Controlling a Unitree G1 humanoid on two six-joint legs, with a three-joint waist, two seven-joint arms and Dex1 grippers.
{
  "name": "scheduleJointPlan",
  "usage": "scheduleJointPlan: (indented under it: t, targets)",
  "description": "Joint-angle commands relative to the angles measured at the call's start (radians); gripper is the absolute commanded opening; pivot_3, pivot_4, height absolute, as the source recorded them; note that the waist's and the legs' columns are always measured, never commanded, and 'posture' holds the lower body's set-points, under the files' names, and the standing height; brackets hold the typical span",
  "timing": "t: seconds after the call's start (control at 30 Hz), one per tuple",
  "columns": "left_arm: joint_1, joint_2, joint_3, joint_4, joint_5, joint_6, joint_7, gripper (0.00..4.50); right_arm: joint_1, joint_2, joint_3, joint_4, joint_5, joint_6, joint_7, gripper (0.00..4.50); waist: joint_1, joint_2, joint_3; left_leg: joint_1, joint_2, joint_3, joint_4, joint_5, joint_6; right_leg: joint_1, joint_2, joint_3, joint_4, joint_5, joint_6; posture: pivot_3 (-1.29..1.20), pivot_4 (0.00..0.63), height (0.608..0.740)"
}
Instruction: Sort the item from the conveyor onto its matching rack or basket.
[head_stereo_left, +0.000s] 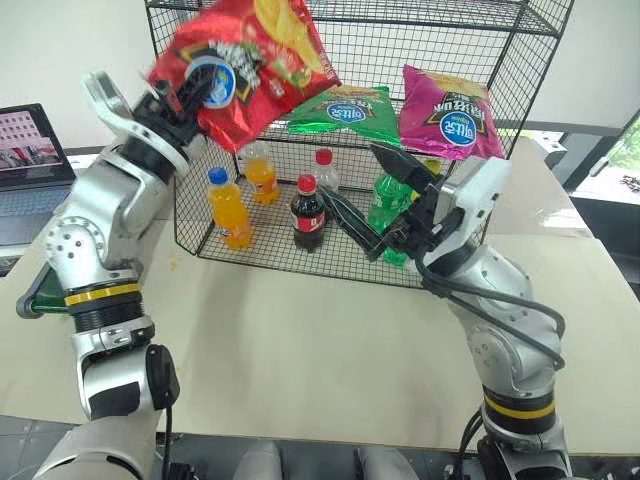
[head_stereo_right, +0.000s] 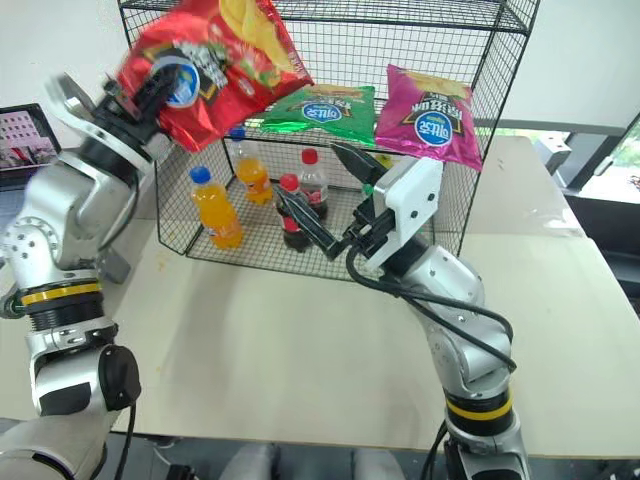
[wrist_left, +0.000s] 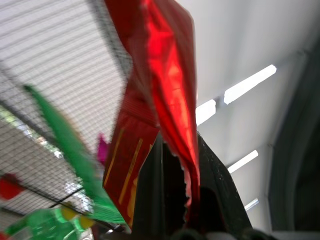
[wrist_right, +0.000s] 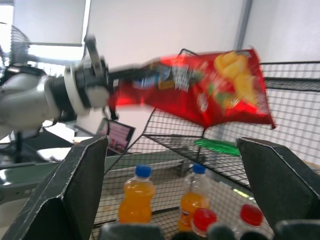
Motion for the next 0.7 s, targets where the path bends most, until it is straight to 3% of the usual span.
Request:
scheduleJointPlan:
  t: [0.03, 0.57, 0.7]
  targets:
    - [0.005, -0.01, 0.027, -0.015, 0.012, 0.023, -0.014, 0.04, 0.011, -0.011, -0.027, -0.072, -0.01, 0.019, -0.04, 4.5, 0.002, 0.0, 0.0, -0.001, 0.0, 0.0, 0.0, 0.0, -0.001, 0.0, 0.0, 0.0, 0.0, 0.0, 0.0, 0.0, 0.15, 0.74]
    - [0.131, -0.101, 0.132, -0.129, -0.004, -0.039, 0.104, 0.04, 0.007, -0.04, -0.038, -0.079, 0.002, 0.037, -0.045, 4.5, 0.005, 0.0, 0.0, 0.0, 0.0, 0.0, 0.0, 0.001, -0.001, 0.0, 0.0, 0.0, 0.0, 0.0, 0.0, 0.0, 0.15, 0.74]
    - [0.105, -0.13, 0.139, -0.122, 0.015, -0.074, 0.109, 0.04, 0.005, -0.041, -0.034, -0.077, 0.003, 0.034, -0.041, 4.5, 0.008, -0.001, 0.0, -0.001, 0.0, 0.0, 0.001, 0.001, -0.002, 0.0, 0.0, 0.0, 0.0, 0.0, 0.001, 0.0, 0.15, 0.74]
